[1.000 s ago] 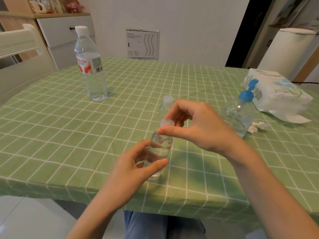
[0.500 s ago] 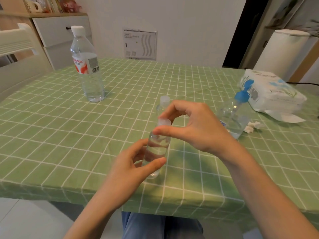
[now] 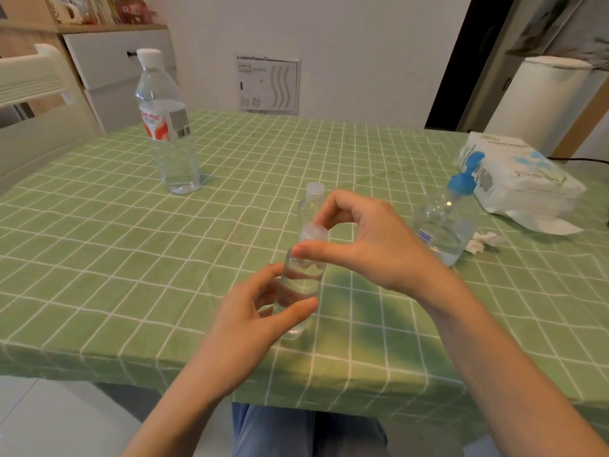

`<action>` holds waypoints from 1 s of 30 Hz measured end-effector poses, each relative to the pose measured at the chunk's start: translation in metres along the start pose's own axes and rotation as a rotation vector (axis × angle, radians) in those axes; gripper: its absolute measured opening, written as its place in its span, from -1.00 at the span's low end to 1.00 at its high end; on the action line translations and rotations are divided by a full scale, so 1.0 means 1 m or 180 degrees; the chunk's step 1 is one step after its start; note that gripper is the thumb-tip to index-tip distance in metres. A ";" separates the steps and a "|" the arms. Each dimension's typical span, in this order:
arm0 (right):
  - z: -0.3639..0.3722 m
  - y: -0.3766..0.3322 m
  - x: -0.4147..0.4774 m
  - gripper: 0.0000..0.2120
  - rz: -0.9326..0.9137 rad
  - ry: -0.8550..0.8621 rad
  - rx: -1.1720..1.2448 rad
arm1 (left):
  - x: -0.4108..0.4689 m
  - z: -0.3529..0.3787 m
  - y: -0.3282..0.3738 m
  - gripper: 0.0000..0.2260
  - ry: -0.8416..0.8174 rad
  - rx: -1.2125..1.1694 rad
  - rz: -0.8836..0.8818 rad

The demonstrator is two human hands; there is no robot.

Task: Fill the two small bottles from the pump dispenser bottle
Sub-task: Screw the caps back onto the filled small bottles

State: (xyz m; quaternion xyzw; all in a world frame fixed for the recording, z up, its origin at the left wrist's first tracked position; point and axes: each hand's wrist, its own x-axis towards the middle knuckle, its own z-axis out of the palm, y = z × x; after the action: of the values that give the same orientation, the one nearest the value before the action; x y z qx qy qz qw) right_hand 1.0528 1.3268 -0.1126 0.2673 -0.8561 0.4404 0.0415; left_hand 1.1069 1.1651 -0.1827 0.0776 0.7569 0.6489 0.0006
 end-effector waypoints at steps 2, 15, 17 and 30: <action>-0.002 0.001 0.000 -0.66 0.0047 -0.0127 0.0024 | 0.000 0.000 0.000 -0.65 -0.0010 0.0005 0.0004; -0.001 0.004 -0.001 -0.64 -0.0011 -0.0093 0.0040 | -0.001 0.000 0.000 -0.64 -0.0022 0.0015 0.0003; -0.005 0.004 -0.003 -0.60 0.0014 -0.0321 0.0134 | 0.000 -0.002 0.000 -0.64 0.0012 0.0009 -0.0003; -0.002 0.000 -0.003 -0.69 -0.0066 -0.0298 0.0269 | 0.000 -0.004 -0.001 -0.64 0.0026 0.0016 -0.0017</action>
State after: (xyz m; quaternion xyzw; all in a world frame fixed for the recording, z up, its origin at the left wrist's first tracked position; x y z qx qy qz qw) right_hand 1.0550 1.3300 -0.1125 0.2980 -0.8350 0.4626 -0.0053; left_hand 1.1064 1.1608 -0.1835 0.0729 0.7587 0.6473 -0.0010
